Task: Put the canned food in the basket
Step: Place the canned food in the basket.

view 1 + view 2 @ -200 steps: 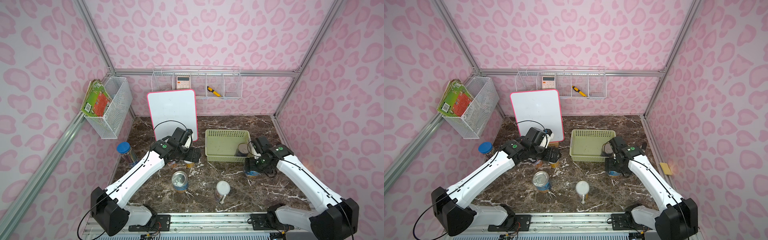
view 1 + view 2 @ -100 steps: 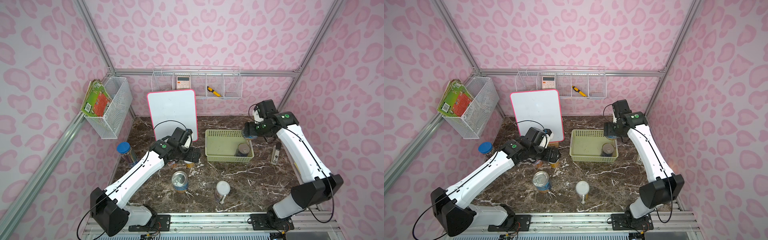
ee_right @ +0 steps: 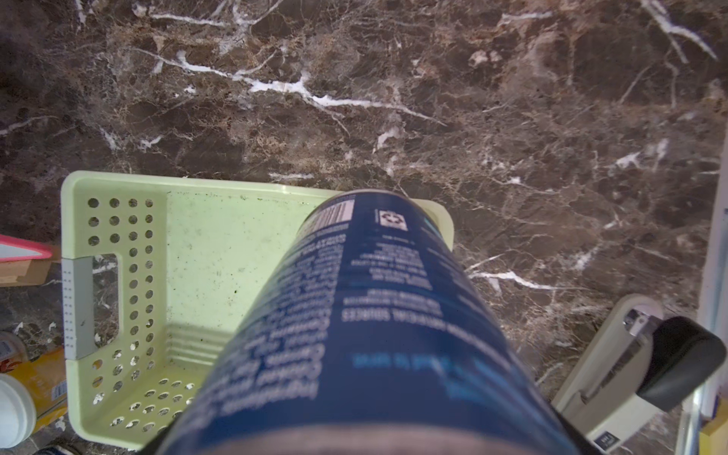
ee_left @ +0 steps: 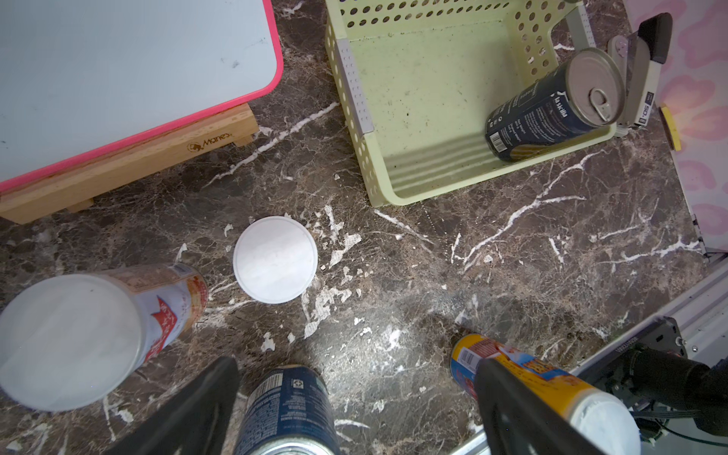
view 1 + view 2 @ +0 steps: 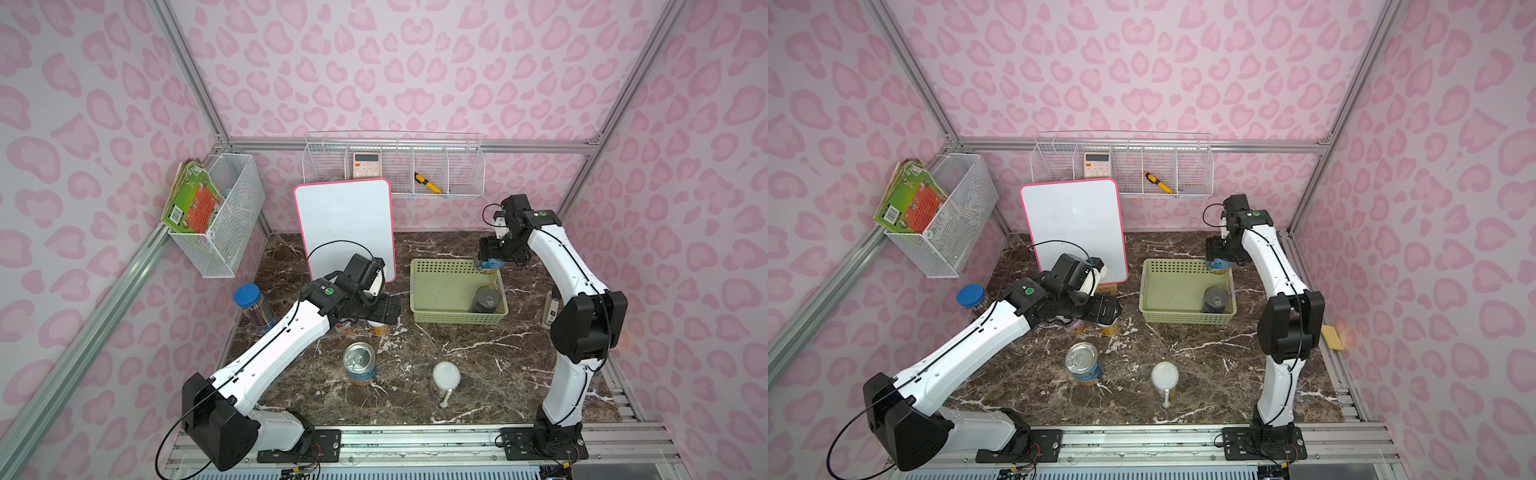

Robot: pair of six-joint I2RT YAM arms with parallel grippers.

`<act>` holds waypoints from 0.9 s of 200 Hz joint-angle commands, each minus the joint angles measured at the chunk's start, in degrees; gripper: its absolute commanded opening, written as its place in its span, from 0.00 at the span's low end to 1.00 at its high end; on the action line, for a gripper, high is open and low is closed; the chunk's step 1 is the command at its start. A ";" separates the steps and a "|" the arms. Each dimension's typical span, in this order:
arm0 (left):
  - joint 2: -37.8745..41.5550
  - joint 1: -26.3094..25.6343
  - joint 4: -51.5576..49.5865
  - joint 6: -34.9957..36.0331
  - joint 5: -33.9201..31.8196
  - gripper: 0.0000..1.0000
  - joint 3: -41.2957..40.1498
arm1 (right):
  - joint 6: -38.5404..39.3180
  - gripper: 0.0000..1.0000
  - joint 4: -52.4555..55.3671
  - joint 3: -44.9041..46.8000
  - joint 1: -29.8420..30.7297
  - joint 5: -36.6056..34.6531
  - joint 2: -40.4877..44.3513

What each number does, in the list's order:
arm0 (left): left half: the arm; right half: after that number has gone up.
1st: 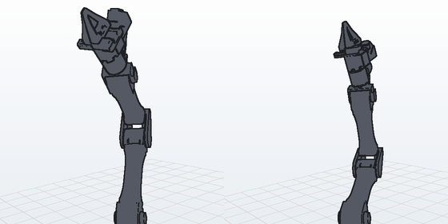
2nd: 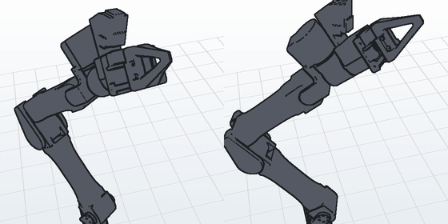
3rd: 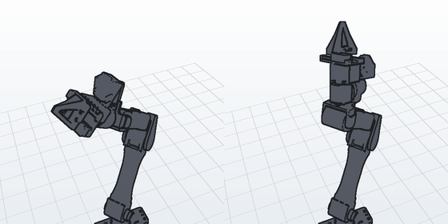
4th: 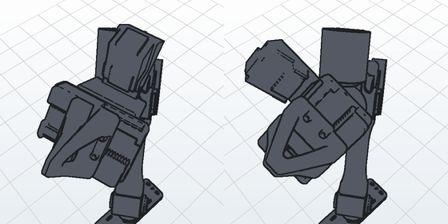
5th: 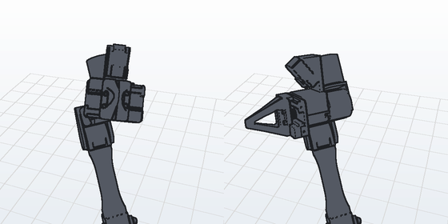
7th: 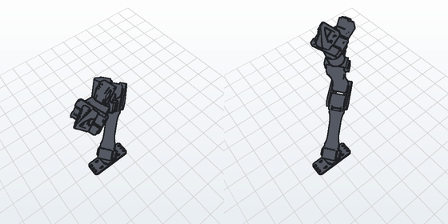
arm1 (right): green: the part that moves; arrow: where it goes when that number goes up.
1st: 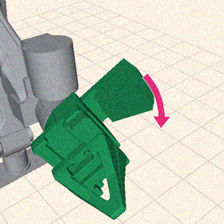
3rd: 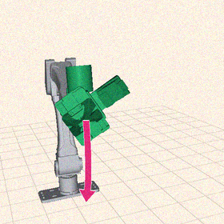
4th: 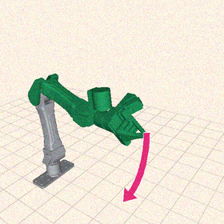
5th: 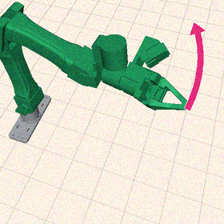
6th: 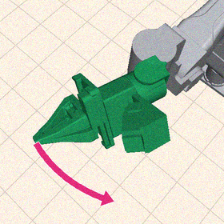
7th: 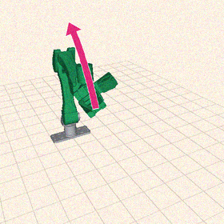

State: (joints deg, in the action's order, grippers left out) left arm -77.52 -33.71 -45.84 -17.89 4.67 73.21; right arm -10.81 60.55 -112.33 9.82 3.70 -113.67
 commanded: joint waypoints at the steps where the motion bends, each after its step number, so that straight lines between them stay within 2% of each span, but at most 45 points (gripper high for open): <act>1: -0.18 0.01 -1.26 -0.22 -0.52 0.98 0.44 | 0.53 0.46 -4.39 -0.02 0.01 1.81 -0.96; 62: -0.30 -0.03 -1.42 -0.32 -0.67 0.98 0.16 | 0.35 0.46 -6.91 5.55 0.59 -0.06 -2.04; 108: -0.75 0.09 -1.11 -0.32 -0.36 0.98 0.18 | 0.11 0.45 -6.70 4.24 1.12 -1.65 -5.31; 180: -0.88 0.09 -1.00 -0.39 0.26 0.98 -0.09 | 0.27 0.54 -3.44 -2.04 1.92 -5.87 -11.81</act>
State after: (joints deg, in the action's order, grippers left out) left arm -78.26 -33.65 -47.05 -18.09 4.34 73.19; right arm -10.33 59.09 -113.23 11.73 -0.23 -124.29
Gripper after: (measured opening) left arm 0.980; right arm 0.873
